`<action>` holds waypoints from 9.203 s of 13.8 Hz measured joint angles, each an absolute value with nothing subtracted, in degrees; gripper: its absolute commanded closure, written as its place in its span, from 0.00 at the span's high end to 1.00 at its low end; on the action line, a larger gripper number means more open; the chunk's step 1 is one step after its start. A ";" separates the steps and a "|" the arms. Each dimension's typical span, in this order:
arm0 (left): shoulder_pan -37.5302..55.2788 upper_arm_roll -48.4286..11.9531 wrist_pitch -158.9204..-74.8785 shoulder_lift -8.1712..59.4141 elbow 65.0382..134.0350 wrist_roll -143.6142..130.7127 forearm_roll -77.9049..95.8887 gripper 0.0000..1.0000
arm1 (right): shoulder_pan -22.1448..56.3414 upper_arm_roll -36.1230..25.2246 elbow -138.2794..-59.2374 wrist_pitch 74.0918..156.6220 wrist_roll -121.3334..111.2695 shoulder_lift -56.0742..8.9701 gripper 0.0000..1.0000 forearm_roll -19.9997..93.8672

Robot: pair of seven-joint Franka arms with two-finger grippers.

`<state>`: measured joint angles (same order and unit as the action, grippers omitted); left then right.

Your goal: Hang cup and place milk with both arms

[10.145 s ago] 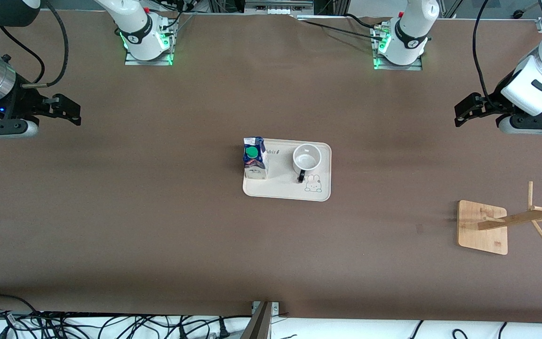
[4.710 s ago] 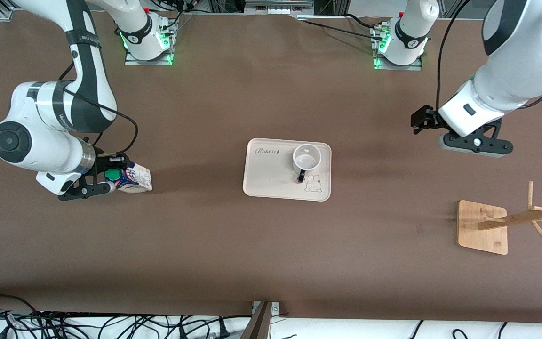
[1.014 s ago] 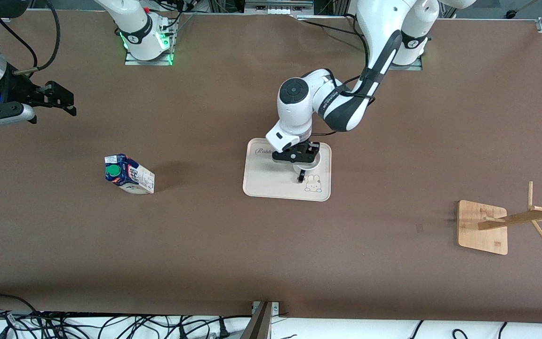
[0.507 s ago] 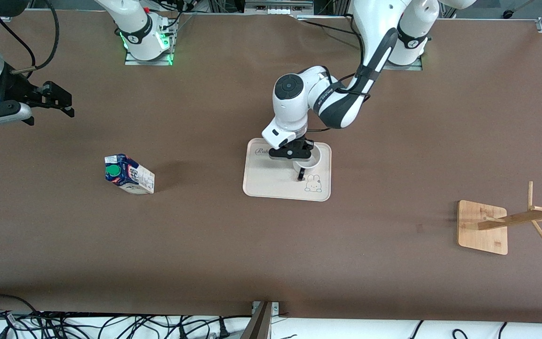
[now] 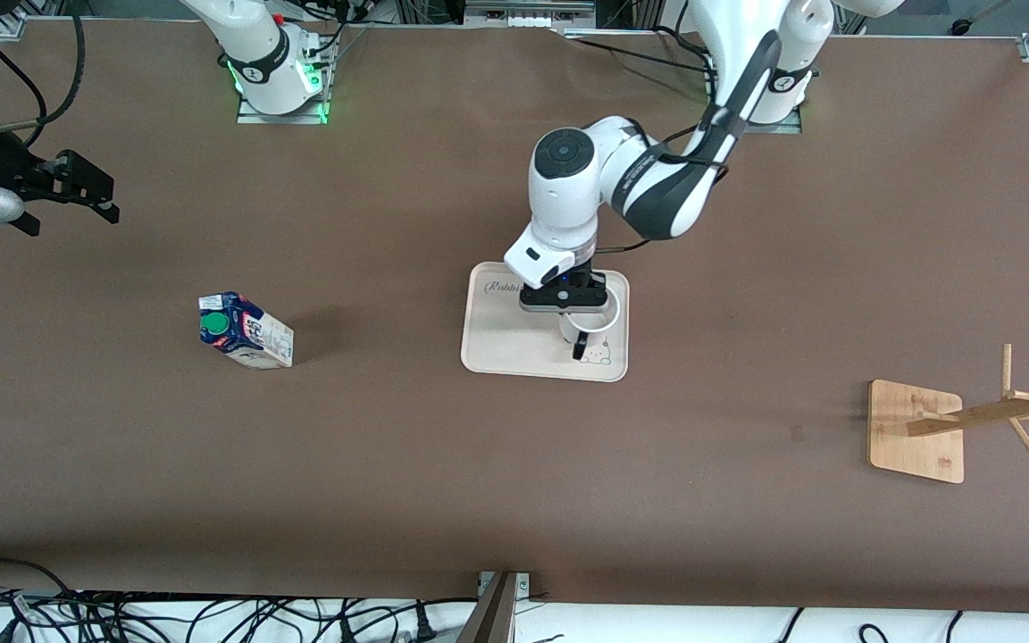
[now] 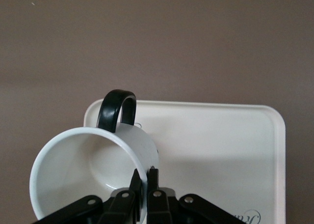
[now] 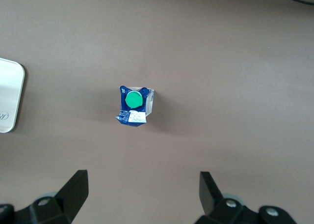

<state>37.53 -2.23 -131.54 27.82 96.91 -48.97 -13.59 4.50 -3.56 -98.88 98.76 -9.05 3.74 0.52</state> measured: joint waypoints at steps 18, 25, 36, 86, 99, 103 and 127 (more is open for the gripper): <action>6.65 -1.76 -112.40 12.12 92.74 -20.04 -13.63 0.00 | 4.50 -3.32 -98.68 98.91 -8.35 3.48 1.00 0.10; -1.34 -1.56 -111.81 12.45 91.78 -6.97 -13.61 0.00 | 4.50 -3.29 -98.67 98.89 -8.31 3.48 1.00 0.10; -5.65 -1.65 -111.44 14.23 90.98 -4.14 -13.26 0.00 | 4.50 -3.29 -98.67 98.87 -8.13 3.47 1.00 0.10; -0.56 -4.60 -98.61 2.18 95.15 -3.76 -1.33 1.00 | 4.50 -3.29 -98.67 98.86 -7.97 3.47 1.00 0.09; -0.12 -2.63 -99.50 -4.66 101.83 -2.97 -1.33 1.00 | 4.50 -3.29 -98.66 98.86 -7.97 3.47 1.00 0.08; -0.14 -2.56 -97.80 -4.54 101.40 -2.97 0.30 1.00 | 4.50 -3.29 -98.65 98.86 -7.97 3.47 1.00 0.08; -0.21 -2.81 -95.59 1.47 93.47 -1.83 0.18 1.00 | 4.50 -3.27 -98.64 98.86 -7.97 3.47 1.00 0.08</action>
<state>-0.21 -2.81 -95.59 1.47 93.47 -1.83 0.18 4.50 -3.27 -98.64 98.86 -7.97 3.47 0.08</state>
